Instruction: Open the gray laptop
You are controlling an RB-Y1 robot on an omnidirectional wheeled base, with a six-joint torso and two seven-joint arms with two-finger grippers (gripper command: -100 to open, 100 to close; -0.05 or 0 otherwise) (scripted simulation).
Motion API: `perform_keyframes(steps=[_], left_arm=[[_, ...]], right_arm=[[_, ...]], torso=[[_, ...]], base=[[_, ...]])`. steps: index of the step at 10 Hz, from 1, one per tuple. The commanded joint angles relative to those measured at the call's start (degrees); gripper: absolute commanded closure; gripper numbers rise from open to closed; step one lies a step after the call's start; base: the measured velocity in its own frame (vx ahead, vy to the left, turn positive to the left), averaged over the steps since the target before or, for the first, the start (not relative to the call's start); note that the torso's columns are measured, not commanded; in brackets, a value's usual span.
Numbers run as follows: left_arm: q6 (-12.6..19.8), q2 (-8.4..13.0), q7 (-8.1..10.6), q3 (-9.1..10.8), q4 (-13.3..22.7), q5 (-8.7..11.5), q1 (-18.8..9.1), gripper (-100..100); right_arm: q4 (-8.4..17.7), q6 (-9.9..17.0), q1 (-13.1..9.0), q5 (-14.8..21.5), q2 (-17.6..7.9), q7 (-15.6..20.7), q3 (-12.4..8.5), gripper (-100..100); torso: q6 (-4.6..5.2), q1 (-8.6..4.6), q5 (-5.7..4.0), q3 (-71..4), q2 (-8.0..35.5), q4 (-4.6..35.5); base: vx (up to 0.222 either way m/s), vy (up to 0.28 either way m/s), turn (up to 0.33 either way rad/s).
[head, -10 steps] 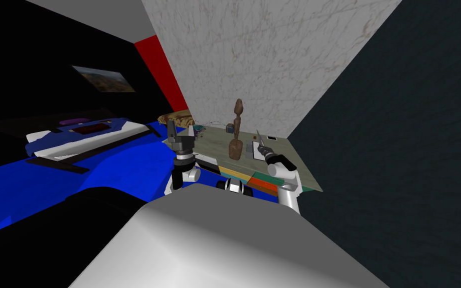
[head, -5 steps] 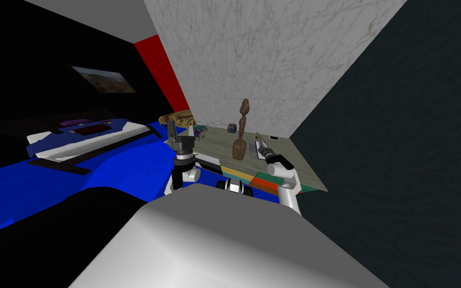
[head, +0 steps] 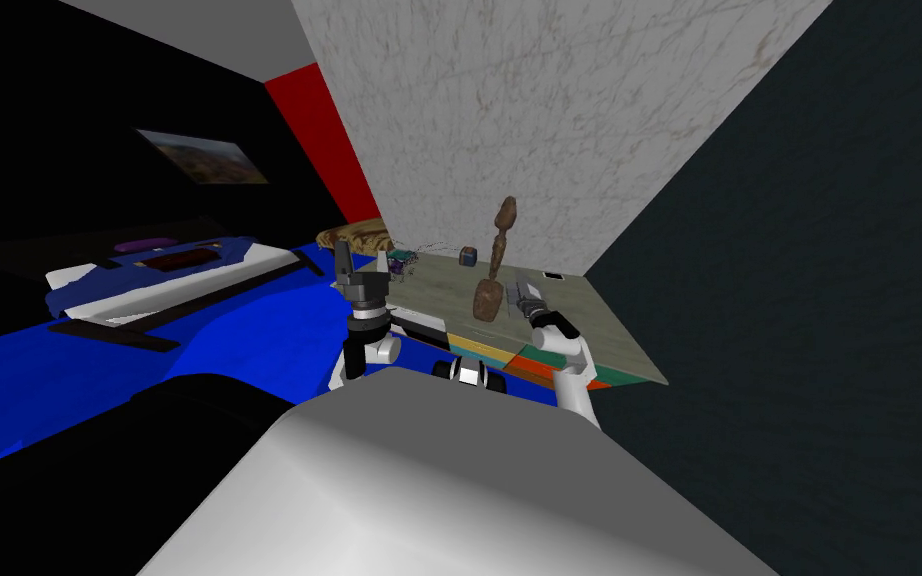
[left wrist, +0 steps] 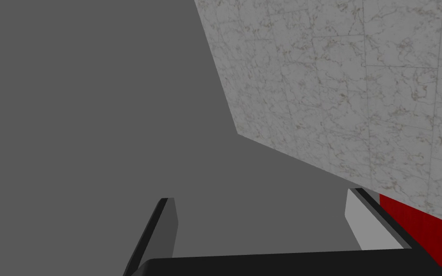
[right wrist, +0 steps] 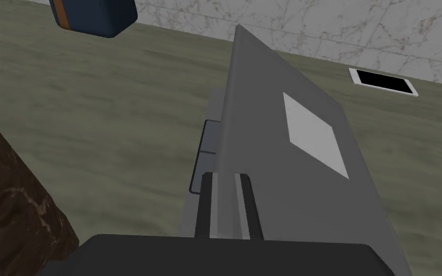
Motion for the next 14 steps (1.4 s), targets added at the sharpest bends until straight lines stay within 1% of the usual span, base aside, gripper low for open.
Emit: perform_keyframes(steps=[1,2,3,4,8,9,10,11,12,13,14], left_arm=[[0.0,0.0,0.0,-0.01,0.0,0.0,-0.01,0],[0.0,0.0,0.0,0.0,0.0,0.0,-0.01,0],[0.0,0.0,0.0,0.0,0.0,0.0,-0.01,0],[0.0,0.0,0.0,0.0,0.0,0.0,0.0,0],[0.0,0.01,0.0,0.01,0.0,0.0,0.0,0],[0.0,0.01,0.0,0.0,0.0,0.0,0.0,0],[0.0,0.0,0.0,0.0,0.01,0.0,-0.01,0],[0.0,0.0,0.0,-0.01,0.0,0.0,-0.02,0],[0.0,0.0,0.0,0.0,0.0,0.0,-0.01,0],[0.0,0.0,0.0,0.0,0.0,0.0,0.0,0],[0.0,0.01,0.0,0.01,0.0,0.0,0.0,0]], right_arm=[[4.74,-2.48,-3.94,-4.45,-4.53,4.51,4.45,-100],[5.82,-2.48,-3.94,-6.03,-5.42,6.17,4.84,-100],[6.69,-2.48,-3.94,-7.65,-5.42,7.82,4.84,-100],[6.69,-2.48,-3.94,-9.37,-5.42,9.26,4.84,-100],[6.69,-2.48,-3.94,-16.52,-5.42,9.26,4.84,-100],[10.0,-4.95,-6.99,-18.15,-8.29,12.17,7.63,-100],[11.16,-4.95,-7.89,-19.96,-10.12,13.45,8.95,-100],[12.83,-4.95,-7.89,-21.72,-10.83,15.16,9.68,-100],[13.38,-4.95,-7.89,-23.63,-10.83,16.84,9.68,-100],[13.38,-4.95,-7.89,-25.51,-10.83,18.51,9.68,-100],[13.38,-4.95,-7.89,-27.48,-10.83,18.51,9.68,-100]], torso=[[-0.09,0.2,0.04,0.12,0.21,0.06],[-0.05,0.23,0.07,0.18,0.3,0.09],[-0.03,0.12,0.04,0.09,0.13,0.04],[-0.05,0.07,0.01,-0.03,-0.05,-0.01],[-0.17,0.38,0.08,0.03,0.05,0.02],[-0.17,0.4,0.09,0.06,0.11,0.05],[-0.36,0.71,0.12,0.14,0.25,-0.01],[-0.33,0.64,0.12,0.12,0.19,-0.06],[-0.22,0.42,0.06,-0.01,-0.02,-0.11],[-0.21,0.26,0.01,-0.1,-0.16,-0.16],[-0.25,0.23,-0.01,-0.12,-0.19,-0.2]], base=[[-0.089,0.075,0.092],[-0.054,0.04,-0.012],[-0.014,0.014,-0.016],[0.007,-0.002,-0.005],[0.005,-0.007,-0.003],[-0.066,0.074,0.098],[-0.084,0.068,0.083],[-0.041,0.046,0.029],[-0.011,0.03,-0.015],[0.004,0.004,-0.016],[0.009,-0.01,0.003]])
